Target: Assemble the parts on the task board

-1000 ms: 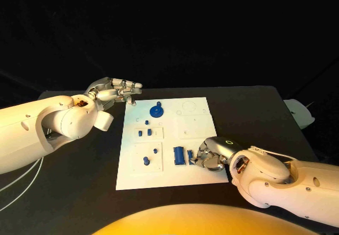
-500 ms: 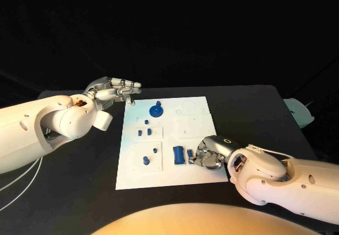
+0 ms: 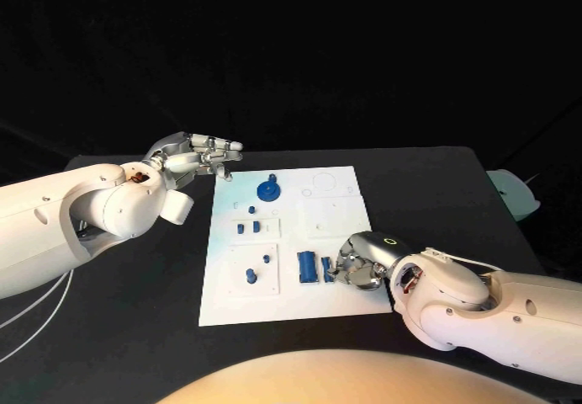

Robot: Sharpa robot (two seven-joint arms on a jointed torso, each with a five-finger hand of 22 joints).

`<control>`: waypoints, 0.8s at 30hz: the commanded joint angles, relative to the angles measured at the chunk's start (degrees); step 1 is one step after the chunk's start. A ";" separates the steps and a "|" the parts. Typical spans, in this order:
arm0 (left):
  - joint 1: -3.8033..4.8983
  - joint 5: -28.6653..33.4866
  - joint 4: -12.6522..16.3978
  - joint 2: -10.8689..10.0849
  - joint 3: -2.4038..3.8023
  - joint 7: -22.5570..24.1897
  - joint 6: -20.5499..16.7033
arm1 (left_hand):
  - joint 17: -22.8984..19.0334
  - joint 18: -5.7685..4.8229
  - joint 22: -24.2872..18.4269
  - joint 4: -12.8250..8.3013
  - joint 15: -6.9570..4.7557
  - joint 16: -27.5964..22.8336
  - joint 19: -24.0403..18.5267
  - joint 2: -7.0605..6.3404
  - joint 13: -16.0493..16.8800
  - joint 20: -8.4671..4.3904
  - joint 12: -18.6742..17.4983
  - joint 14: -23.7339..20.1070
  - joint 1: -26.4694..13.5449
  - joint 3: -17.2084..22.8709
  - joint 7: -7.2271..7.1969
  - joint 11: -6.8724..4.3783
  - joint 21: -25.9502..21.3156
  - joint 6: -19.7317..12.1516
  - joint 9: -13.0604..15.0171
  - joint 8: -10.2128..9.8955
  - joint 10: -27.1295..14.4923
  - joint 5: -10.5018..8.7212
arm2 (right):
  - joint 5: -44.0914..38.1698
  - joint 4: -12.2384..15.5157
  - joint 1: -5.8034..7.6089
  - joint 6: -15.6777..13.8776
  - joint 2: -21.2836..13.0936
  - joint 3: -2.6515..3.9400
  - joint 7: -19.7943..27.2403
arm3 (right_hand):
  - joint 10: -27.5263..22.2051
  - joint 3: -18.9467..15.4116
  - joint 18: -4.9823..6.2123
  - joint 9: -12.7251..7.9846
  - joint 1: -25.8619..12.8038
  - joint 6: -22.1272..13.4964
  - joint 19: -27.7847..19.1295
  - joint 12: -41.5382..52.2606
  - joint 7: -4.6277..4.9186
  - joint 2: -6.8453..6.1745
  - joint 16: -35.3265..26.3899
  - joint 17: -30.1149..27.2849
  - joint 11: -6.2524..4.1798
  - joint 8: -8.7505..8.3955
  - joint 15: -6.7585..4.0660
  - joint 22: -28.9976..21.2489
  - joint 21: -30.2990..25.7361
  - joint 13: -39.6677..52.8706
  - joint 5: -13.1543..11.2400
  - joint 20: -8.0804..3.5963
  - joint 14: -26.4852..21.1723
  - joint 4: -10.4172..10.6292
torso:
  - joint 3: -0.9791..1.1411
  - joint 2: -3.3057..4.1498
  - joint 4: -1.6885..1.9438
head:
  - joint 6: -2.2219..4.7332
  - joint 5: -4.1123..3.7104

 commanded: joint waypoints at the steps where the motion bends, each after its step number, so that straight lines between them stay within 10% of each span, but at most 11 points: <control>1: 0.02 0.09 0.04 0.05 0.02 0.30 0.96 | -0.07 0.30 -0.05 -0.04 0.17 -0.30 0.28 0.25 0.08 -0.04 0.17 -0.14 0.22 0.01 0.18 0.03 -0.24 -0.31 0.08 0.26 -0.41 0.04 | -0.81 0.05 -0.04 -1.51 0.16 0.03 0.07 | 2.31 -0.39 -0.99 0.09 -0.02 -0.06 4.76 0.22 0.04 -0.29 0.37 11.89 -0.45 0.35 -0.47 14.17 0.41 9.38 -0.04 -0.36 5.22 -0.12 | -0.02 0.03 0.03 | 0.06 0.04; 17: 0.01 0.28 -0.11 0.22 0.02 0.47 1.03 | -0.07 0.29 -0.07 0.06 0.19 -0.29 0.29 0.32 0.08 -0.02 0.22 -0.14 0.10 -0.03 0.20 0.05 -0.27 -0.32 0.08 0.28 -0.45 0.04 | 2.87 1.12 0.63 -9.06 -1.27 0.30 6.00 | 0.55 -1.46 -0.44 -0.39 0.75 -1.69 3.83 -3.26 0.67 -0.59 -0.44 10.36 0.08 -0.68 -0.13 13.41 -2.30 7.07 0.56 -0.17 4.88 -0.17 | -0.13 -0.29 -0.05 | 0.70 -0.19; 24: -0.09 2.58 -1.55 1.11 -0.10 1.34 0.71 | -0.08 0.27 -0.12 0.17 0.22 -0.30 0.26 0.19 0.10 0.01 0.33 -0.18 -0.14 -0.21 0.17 0.05 -0.34 -0.38 0.07 0.29 -0.49 0.02 | 24.11 -3.32 3.64 -10.86 -1.10 0.35 24.48 | -11.34 -0.89 3.86 -2.25 6.66 -6.63 -5.72 -22.80 3.57 -0.74 -9.69 -3.66 2.55 -4.51 2.11 6.35 -26.38 -5.92 0.08 1.66 0.61 -2.86 | -0.42 -1.20 -0.23 | 2.27 -0.35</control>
